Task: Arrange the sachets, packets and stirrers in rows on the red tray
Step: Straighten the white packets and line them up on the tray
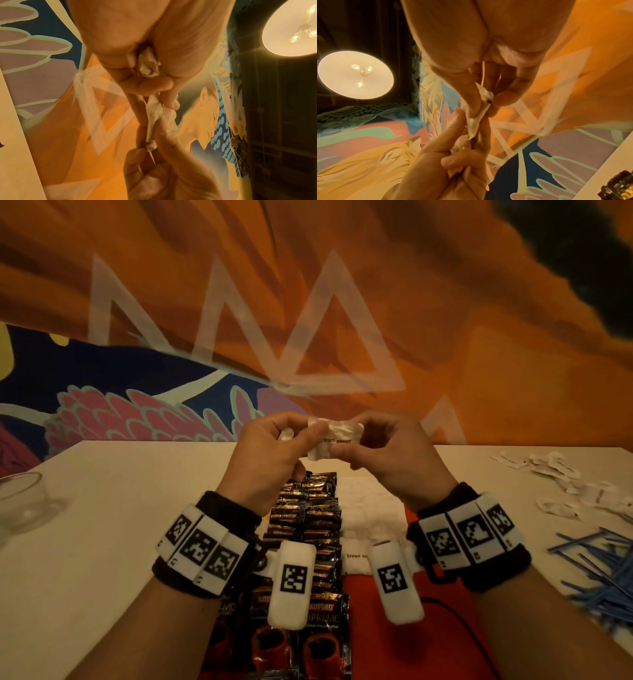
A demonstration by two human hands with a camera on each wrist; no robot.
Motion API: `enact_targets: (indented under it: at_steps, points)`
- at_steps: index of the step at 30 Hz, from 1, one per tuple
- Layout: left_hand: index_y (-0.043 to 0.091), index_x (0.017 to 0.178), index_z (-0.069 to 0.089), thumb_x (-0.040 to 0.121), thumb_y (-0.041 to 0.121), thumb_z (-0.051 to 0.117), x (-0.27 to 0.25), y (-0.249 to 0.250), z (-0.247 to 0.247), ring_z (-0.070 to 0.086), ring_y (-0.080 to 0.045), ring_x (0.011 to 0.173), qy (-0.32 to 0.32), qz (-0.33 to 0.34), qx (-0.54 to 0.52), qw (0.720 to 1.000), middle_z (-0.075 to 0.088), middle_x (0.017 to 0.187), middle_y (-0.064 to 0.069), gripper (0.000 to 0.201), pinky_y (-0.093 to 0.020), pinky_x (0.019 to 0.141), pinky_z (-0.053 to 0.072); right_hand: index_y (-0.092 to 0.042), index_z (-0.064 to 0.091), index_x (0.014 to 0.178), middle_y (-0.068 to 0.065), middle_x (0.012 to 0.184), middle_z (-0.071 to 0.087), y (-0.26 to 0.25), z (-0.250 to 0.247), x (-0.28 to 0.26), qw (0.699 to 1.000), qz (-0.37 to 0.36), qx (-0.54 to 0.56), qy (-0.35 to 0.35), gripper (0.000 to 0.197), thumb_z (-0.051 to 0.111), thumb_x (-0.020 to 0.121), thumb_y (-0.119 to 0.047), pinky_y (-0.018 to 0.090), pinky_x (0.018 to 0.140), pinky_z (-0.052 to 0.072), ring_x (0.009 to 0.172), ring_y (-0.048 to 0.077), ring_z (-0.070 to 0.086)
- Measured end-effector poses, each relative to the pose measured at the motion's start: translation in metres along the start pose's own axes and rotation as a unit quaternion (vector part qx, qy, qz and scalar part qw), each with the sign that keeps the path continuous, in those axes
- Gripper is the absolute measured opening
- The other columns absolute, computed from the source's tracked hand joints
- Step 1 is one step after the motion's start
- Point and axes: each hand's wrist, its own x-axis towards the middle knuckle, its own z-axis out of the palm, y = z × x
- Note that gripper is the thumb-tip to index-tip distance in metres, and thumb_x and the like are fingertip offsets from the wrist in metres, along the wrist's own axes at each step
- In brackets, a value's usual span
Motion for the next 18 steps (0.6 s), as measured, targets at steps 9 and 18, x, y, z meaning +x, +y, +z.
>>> enact_targets:
  at_steps: [9, 18]
  points:
    - [0.017, 0.087, 0.075, 0.077, 0.037, 0.071, 0.0, 0.0, 0.002, 0.051, -0.033, 0.059, 0.031, 0.025, 0.049, 0.998, 0.069, 0.071, 0.004, 0.023, -0.025, 0.04, 0.039, -0.006, 0.073, 0.09, 0.008, 0.079, 0.071, 0.001, -0.004, 0.0, 0.999, 0.011, 0.032, 0.023, 0.009, 0.07, 0.088, -0.014, 0.027, 0.055, 0.048, 0.067, 0.015, 0.06]
    - [0.01, 0.091, 0.068, 0.093, 0.017, 0.065, 0.001, 0.008, -0.003, 0.055, -0.009, 0.052, 0.018, -0.027, -0.012, 0.999, 0.065, 0.066, 0.002, 0.008, -0.018, 0.038, 0.034, -0.009, 0.072, 0.08, 0.007, 0.069, 0.069, 0.025, -0.044, -0.016, 0.966, 0.165, -0.164, -0.111, 0.009, 0.078, 0.082, -0.015, 0.024, 0.054, 0.047, 0.057, 0.007, 0.059]
